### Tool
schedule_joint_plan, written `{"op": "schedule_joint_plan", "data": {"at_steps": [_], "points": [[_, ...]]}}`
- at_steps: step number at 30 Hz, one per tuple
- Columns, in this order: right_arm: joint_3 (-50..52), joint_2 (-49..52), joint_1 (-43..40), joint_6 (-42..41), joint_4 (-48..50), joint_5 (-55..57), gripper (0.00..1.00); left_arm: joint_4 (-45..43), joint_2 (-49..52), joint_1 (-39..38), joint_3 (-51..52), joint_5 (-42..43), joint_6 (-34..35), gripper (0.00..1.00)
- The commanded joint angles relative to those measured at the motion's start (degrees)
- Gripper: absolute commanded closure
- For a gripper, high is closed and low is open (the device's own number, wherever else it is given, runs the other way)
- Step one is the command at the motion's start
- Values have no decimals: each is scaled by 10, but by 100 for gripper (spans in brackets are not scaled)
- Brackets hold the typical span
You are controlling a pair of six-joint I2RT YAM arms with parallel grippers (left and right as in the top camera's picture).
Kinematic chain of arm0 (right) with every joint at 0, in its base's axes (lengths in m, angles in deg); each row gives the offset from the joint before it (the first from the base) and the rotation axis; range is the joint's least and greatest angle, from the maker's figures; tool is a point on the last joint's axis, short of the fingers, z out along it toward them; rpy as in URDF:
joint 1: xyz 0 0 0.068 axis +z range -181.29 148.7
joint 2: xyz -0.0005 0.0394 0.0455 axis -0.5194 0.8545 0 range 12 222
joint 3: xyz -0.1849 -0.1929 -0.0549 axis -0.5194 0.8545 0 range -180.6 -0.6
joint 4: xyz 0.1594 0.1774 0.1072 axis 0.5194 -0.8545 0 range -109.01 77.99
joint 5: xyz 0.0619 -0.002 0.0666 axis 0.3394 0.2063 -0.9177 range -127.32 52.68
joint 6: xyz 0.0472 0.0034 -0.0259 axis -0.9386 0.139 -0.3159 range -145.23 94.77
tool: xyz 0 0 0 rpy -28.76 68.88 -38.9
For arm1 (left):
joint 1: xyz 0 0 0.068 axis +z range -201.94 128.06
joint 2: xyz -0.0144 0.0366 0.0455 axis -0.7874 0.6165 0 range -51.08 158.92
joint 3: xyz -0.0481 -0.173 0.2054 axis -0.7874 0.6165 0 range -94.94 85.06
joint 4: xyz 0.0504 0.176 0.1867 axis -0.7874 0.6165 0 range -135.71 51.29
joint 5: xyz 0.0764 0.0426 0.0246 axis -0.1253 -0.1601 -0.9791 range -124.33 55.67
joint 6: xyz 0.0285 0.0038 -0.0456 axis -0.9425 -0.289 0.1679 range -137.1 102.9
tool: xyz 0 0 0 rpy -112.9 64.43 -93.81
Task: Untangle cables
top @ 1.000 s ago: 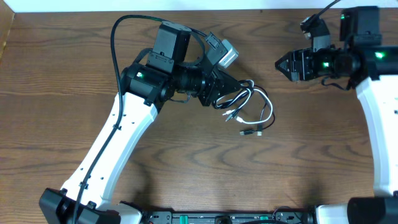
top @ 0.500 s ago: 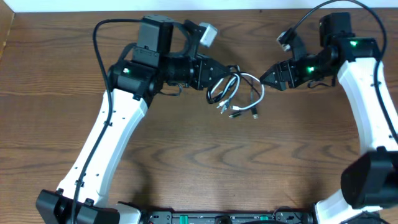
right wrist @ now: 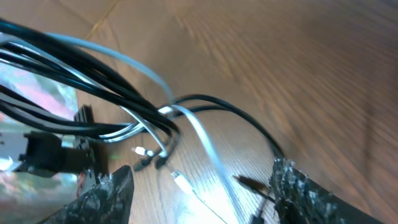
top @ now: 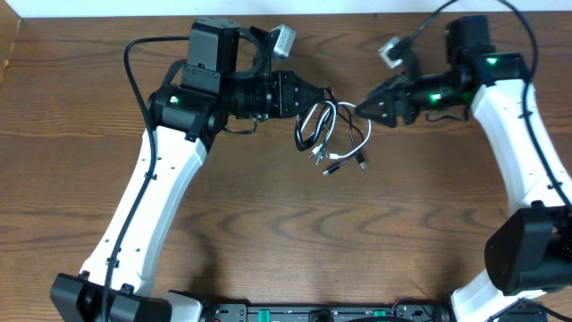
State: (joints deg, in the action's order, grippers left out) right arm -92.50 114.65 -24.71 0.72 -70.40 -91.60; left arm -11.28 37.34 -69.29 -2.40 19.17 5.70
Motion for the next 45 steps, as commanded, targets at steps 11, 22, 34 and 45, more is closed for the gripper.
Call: {"op": "schedule_joint_plan", "data": {"at_steps": [11, 22, 34, 45], "points": [[0, -10, 96, 19, 36, 82, 39, -8, -7, 3, -5, 9, 50, 92], [2, -9, 101, -12, 69, 130, 61, -8, -7, 3, -5, 9, 56, 93], [2, 29, 116, -104, 127, 130, 63, -8, -7, 3, -5, 9, 61, 93], [2, 36, 142, -313, 191, 235, 67, -8, -7, 3, -5, 10, 61, 93]]}}
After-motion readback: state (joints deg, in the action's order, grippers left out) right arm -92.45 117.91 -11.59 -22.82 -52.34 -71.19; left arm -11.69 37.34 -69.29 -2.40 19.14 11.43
